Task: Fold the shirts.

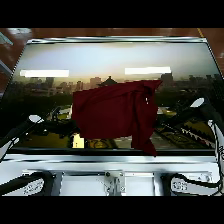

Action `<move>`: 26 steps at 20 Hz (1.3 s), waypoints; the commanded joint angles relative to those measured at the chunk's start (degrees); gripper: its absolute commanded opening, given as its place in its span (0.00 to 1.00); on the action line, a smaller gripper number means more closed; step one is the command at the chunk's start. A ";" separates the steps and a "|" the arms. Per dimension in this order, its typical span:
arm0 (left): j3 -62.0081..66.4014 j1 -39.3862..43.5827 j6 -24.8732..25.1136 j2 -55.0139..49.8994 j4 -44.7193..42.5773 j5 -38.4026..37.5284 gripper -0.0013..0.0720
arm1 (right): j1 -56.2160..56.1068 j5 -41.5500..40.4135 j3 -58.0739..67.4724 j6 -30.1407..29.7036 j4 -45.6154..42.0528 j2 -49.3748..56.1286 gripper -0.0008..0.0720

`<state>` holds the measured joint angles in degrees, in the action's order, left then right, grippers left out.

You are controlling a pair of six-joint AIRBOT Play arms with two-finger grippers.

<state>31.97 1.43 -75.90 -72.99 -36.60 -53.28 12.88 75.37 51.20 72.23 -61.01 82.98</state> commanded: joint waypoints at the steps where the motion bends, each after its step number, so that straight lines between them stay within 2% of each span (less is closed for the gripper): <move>1: 0.15 0.09 0.48 0.26 0.17 -0.09 0.06 | -4.20 -5.40 -1.60 0.13 2.49 0.02 0.94; 6: 0.22 0.07 1.81 0.28 0.17 -0.11 0.06 | -4.90 -7.43 -1.60 1.84 3.54 0.02 0.93; 8: 0.31 0.07 1.99 0.28 0.17 -0.11 0.06 | -4.90 -7.87 -1.60 2.10 4.00 0.02 0.79; 12: 0.46 0.00 1.99 0.28 0.17 -0.07 0.06 | -4.90 -6.05 -1.60 2.08 3.85 0.02 0.80; 13: 0.46 0.00 1.99 0.28 0.17 -0.11 0.06 | -4.90 -5.09 -1.60 2.03 3.30 0.02 0.90; 14: 0.46 0.00 1.97 0.28 0.17 -0.13 0.06 | -4.90 -4.37 -1.60 1.99 1.97 0.00 0.94; 19: 0.44 0.00 1.99 0.26 0.17 -0.26 0.06 | -2.58 -2.01 -1.84 1.99 1.07 0.02 0.94; 21: 0.44 0.00 2.32 0.26 0.17 -0.20 0.06 | -3.28 -3.63 -3.82 2.08 2.69 0.02 0.94; 24: 0.44 0.00 2.38 0.26 0.17 -0.20 0.06 | -5.64 -10.84 -8.15 2.19 6.86 0.02 0.93; 25: 0.44 0.00 2.38 0.26 0.17 -0.26 0.06 | -6.36 -13.03 -8.70 2.16 7.87 0.00 0.83; 26: 0.44 0.00 2.47 0.26 0.17 -0.22 0.06 | -6.93 -14.47 -8.70 2.19 8.37 0.00 0.62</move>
<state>32.36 1.48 -73.60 -72.75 -36.42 -53.49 7.49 66.54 44.34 74.28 -55.70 82.96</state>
